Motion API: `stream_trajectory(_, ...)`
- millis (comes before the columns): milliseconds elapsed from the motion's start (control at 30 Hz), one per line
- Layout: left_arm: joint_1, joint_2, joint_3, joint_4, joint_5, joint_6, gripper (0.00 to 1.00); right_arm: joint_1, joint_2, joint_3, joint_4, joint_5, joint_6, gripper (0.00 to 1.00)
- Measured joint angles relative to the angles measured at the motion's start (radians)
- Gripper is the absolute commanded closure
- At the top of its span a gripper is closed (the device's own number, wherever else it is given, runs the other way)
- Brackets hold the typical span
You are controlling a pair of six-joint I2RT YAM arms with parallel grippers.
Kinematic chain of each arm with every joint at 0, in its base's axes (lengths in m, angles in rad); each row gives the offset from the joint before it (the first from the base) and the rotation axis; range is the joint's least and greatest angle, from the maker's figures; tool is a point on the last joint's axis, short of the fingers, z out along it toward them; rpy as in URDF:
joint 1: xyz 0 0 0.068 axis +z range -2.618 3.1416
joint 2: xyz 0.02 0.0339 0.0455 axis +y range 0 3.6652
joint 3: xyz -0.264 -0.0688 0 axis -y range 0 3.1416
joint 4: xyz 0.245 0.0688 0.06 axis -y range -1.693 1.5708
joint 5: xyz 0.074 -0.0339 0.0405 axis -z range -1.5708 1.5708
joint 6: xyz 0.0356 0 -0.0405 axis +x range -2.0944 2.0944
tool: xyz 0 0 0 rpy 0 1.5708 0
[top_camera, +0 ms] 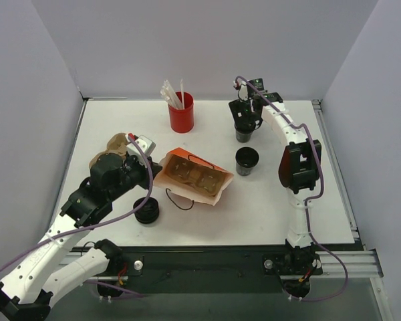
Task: Pack the takeout coffee
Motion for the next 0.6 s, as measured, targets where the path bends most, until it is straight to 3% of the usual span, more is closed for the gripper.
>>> stream_trajectory(467,0.000,0.027,0.036,-0.019,-0.017,-0.024,1.00,-0.007,-0.005,0.000,0.002,0.000,-0.003,0.44)
stream_trajectory(600,0.000,0.039,0.036,-0.019,-0.027,-0.059,1.00,-0.007,-0.072,-0.020,-0.010,-0.010,-0.001,0.48)
